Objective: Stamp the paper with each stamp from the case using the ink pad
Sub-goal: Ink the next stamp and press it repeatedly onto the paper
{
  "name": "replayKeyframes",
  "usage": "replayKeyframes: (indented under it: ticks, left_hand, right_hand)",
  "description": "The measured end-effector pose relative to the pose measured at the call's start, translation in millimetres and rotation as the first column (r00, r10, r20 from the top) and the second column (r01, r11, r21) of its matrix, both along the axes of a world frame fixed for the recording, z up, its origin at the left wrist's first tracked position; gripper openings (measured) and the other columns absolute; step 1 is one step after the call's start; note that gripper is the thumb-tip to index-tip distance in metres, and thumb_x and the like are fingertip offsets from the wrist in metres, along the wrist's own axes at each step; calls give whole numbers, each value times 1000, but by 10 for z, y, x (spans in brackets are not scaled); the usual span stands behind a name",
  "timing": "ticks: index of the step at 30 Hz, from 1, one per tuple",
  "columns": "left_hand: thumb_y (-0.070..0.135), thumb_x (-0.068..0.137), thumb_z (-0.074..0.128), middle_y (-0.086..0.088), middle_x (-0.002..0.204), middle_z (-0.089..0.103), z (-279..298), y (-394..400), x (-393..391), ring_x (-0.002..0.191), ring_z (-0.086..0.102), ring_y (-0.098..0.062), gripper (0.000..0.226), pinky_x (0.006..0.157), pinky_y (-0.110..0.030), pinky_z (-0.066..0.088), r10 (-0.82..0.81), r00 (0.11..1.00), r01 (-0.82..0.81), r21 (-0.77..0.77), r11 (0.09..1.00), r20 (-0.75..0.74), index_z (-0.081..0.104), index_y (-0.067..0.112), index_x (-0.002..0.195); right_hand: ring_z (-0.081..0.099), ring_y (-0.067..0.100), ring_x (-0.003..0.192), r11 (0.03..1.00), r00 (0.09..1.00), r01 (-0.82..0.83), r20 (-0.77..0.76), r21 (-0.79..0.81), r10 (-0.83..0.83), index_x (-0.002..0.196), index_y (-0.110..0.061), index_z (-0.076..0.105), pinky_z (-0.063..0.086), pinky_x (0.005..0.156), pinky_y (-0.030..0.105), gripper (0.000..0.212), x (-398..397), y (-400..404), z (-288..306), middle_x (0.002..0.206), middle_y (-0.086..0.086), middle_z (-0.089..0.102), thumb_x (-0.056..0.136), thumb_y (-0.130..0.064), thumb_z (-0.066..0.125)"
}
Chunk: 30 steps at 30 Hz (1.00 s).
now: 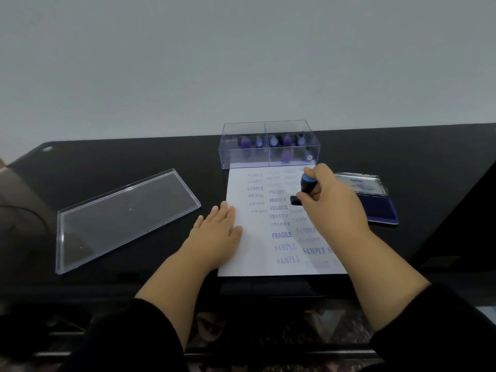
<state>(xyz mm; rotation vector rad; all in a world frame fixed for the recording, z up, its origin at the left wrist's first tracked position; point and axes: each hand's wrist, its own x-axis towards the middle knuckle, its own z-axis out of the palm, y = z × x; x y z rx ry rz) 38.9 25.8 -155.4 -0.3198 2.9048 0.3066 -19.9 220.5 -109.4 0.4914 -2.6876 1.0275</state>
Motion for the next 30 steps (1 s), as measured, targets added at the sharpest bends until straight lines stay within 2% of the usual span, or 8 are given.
replayKeyframes:
  ticks: [2, 5, 9, 13, 17, 22, 30]
  left_hand:
    - [34, 103, 14, 2, 159, -12, -47, 9, 45, 146, -9, -14, 54, 117, -35, -6, 10, 999, -10, 3, 1000, -44, -3, 18, 152]
    - [35, 103, 13, 3, 159, -13, -75, 9, 53, 146, -11, -12, 54, 117, -34, -7, 14, 998, -14, 4, 1000, -67, -4, 19, 152]
    - [36, 103, 12, 3, 158, -15, -80, -16, 44, 145, -12, -12, 54, 116, -33, -9, 1, 999, -1, -3, 1000, -54, -6, 19, 152]
    - [35, 103, 13, 3, 159, -14, -80, -9, 53, 145, -12, -12, 54, 116, -33, -8, -5, 998, 5, -4, 1000, -68, -4, 19, 152]
    - [35, 103, 14, 3, 159, -13, -101, -28, 69, 146, -11, -11, 54, 116, -33, -7, -8, 996, 8, 1, 1000, -89, -2, 19, 152]
    - [33, 103, 14, 3, 159, -13, -95, -32, 58, 145, -12, -11, 54, 116, -34, -8, -13, 996, 14, 10, 1000, -89, -3, 18, 152]
    - [32, 103, 15, 2, 159, -10, -108, -30, 72, 146, -9, -13, 53, 116, -35, -6, -16, 995, 17, 7, 1000, -103, -1, 17, 152]
  right_hand:
    - [56, 17, 75, 1000, 1000, -28, 12, 1, 28, 118, -21, 49, 46, 62, 30, 29, 25, -83, -7, 74, -11, 49, 91, -19, 59]
    - [57, 17, 77, 998, 998, -62, 33, -15, 62, 120, -23, 48, 50, 68, 32, 30, 49, -185, -23, 77, -10, 51, 92, -20, 59]
    - [54, 16, 80, 993, 992, -115, 39, -20, 116, 121, -24, 49, 41, 68, 27, 31, 73, -347, -101, 85, -9, 51, 91, -20, 58]
    - [52, 12, 79, 986, 985, -167, 45, 26, 165, 118, -26, 50, 44, 70, 27, 29, 103, -481, -188, 85, -15, 53, 91, -21, 58]
    - [47, 6, 78, 983, 985, -170, 33, 71, 168, 119, -31, 49, 40, 68, 26, 30, 112, -564, -269, 73, -24, 42, 92, -23, 57]
    - [49, 9, 82, 983, 989, -146, 48, 114, 141, 124, -32, 47, 44, 69, 28, 32, 140, -608, -308, 85, -18, 46, 94, -25, 54]
    - [49, 12, 80, 989, 993, -113, 46, 99, 109, 121, -31, 49, 43, 66, 28, 29, 171, -623, -327, 84, -16, 49, 93, -23, 54]
